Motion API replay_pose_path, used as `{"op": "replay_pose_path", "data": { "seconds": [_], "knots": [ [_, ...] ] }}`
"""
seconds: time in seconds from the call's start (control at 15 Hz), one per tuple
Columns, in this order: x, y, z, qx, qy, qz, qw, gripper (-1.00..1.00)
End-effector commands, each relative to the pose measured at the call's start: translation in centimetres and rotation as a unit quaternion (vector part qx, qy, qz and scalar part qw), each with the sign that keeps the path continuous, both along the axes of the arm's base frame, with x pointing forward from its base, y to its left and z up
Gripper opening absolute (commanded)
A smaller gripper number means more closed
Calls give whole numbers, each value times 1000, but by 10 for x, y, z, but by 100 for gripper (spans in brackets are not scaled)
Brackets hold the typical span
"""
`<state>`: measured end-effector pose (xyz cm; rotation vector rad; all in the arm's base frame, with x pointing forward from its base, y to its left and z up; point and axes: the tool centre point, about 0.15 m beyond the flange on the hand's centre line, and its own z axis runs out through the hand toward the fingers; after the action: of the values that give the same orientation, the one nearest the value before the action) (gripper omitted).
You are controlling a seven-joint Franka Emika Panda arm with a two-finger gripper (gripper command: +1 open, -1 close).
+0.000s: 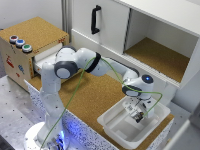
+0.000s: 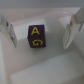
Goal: Go towards the purple block and pick it up
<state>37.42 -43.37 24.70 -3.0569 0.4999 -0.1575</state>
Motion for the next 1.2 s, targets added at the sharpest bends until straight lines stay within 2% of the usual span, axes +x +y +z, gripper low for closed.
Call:
{"op": "replay_pose_path", "data": {
  "seconds": [0.0, 0.13, 0.4, 0.47, 0.6, 0.8, 1.13],
  "knots": [
    [38, -10, -22, 0, 17, 1, 1000, 100],
    [50, -7, -21, -27, 10, -6, 1000, 100],
    [73, -3, -29, -49, 11, -22, 998, 100],
    [76, -4, -31, -52, 13, -24, 998, -100],
    [77, -7, -37, -38, 17, -31, 999, -100],
    [70, -7, -45, -39, 29, -27, 998, -100],
    [50, -8, -41, -43, 32, -33, 998, -100]
  ]
}}
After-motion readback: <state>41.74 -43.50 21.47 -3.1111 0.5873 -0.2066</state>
